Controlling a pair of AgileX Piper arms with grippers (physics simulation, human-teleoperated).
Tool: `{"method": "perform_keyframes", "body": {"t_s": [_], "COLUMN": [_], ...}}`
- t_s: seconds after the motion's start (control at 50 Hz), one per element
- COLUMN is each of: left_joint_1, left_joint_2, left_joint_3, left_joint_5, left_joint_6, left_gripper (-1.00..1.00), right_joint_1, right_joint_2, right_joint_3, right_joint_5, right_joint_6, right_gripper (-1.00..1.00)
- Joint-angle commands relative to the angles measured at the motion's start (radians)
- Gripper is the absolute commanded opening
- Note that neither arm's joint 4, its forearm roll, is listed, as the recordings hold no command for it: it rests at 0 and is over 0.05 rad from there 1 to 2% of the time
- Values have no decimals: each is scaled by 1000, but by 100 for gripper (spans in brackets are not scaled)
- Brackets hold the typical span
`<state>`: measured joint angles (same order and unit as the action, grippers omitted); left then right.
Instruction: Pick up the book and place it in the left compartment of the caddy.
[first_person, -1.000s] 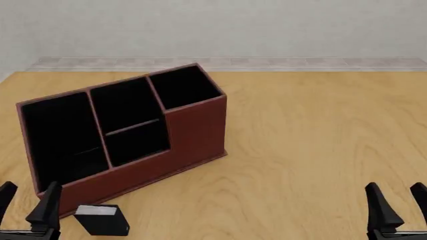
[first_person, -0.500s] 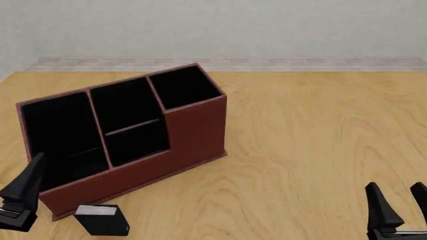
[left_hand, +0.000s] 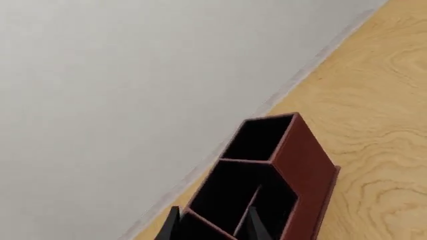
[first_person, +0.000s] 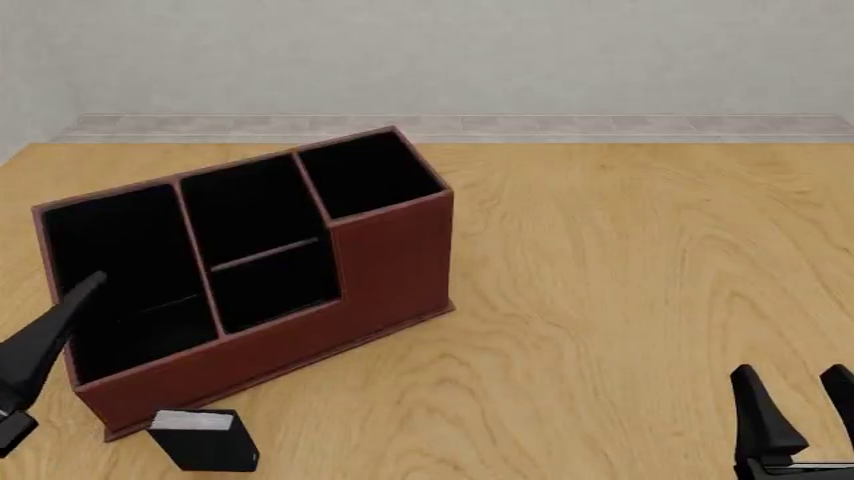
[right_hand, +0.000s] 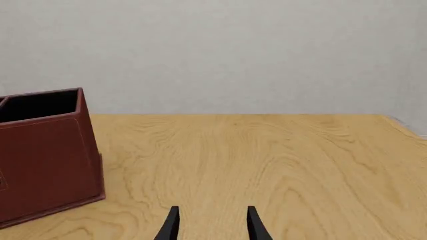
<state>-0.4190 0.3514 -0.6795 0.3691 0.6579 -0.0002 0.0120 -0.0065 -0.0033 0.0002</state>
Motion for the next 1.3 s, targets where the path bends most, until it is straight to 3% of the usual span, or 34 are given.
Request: {"method": "perform_keyframes", "body": {"t_s": [0.02, 0.12, 0.2, 0.26, 0.28, 0.36, 0.38, 0.4, 0.44, 0.52, 0.54, 0.56, 0.76, 0.88, 1.1, 1.12, 1.14, 1.3], "left_joint_1": [-55, -70, -92, -150, -133, -118, -147, -131, -115, -36, -36, -37, -15, 25, 27, -25, -36, -14], "left_joint_2": [85, 114, 155, 187, 204, 217, 221, 246, 249, 271, 256, 255, 318, 311, 329, 335, 332, 350], "left_joint_3": [-55, -26, -64, -118, -123, -117, -141, -159, -133, -66, -37, -13, 5, 89, 189, 200, 215, 274], "left_joint_5": [111, 196, 296, 378, 388, 422, 443, 467, 483, 468, 457, 441, 422, 400, 328, 334, 331, 280], "left_joint_6": [203, 276, 286, 229, 209, 236, 241, 216, 227, 261, 300, 290, 330, 389, 387, 330, 322, 346], "left_gripper": [100, 100, 100, 100, 100, 100, 100, 100, 100, 100, 100, 100, 100, 100, 100, 100, 100, 100], "right_joint_1": [0, 0, 0, 0, 0, 0, 0, 0, 0, 0, 0, 0, 0, 0, 0, 0, 0, 0], "right_joint_2": [-3, -3, -3, -3, -3, -3, -3, -3, -3, -3, -3, -3, -3, -3, -3, -3, -3, -3], "right_joint_3": [2, 2, 2, 2, 2, 2, 2, 2, 2, 2, 2, 2, 2, 2, 2, 2, 2, 2], "right_joint_5": [1, 1, 1, 1, 1, 1, 1, 1, 1, 1, 1, 1, 1, 1, 1, 1, 1, 1], "right_joint_6": [0, 0, 0, 0, 0, 0, 0, 0, 0, 0, 0, 0, 0, 0, 0, 0, 0, 0], "right_gripper": [100, 100, 100, 100, 100, 100, 100, 100, 100, 100, 100, 100, 100, 100, 100, 100, 100, 100]}}
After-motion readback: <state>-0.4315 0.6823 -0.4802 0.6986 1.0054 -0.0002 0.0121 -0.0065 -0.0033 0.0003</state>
